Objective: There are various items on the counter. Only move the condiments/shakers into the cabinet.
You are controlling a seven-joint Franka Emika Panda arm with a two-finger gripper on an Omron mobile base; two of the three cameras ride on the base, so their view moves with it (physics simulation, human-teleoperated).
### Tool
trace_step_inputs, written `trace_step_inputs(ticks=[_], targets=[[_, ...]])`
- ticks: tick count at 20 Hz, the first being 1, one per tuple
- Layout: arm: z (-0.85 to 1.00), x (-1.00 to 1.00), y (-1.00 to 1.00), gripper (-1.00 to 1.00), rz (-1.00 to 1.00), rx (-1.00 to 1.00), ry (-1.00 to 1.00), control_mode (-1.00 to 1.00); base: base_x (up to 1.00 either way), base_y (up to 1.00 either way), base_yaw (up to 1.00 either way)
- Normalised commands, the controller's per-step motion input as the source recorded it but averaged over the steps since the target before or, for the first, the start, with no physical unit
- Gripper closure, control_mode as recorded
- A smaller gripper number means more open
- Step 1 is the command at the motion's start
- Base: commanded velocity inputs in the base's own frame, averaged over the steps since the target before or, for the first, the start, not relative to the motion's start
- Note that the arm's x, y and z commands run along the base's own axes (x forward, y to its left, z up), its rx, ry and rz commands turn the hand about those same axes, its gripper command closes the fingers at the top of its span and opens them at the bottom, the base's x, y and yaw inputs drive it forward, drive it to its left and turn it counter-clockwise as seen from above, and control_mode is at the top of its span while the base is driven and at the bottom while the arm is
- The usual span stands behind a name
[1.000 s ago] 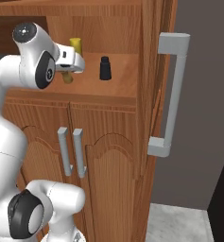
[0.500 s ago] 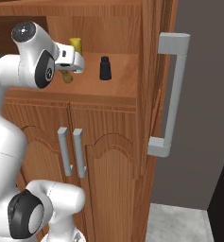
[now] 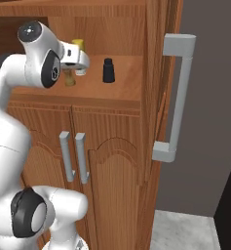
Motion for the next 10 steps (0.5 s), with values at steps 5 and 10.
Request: trace_step_inputs(ticks=[5, 10], targets=[[0.2, -0.17, 0.0, -1.0, 0.0, 0.0, -0.1, -1.0, 0.0, 0.0, 0.0], [0.38, -0.99, 0.0, -1.0, 0.0, 0.0, -0.23, -1.0, 0.0, 0.0, 0.0]])
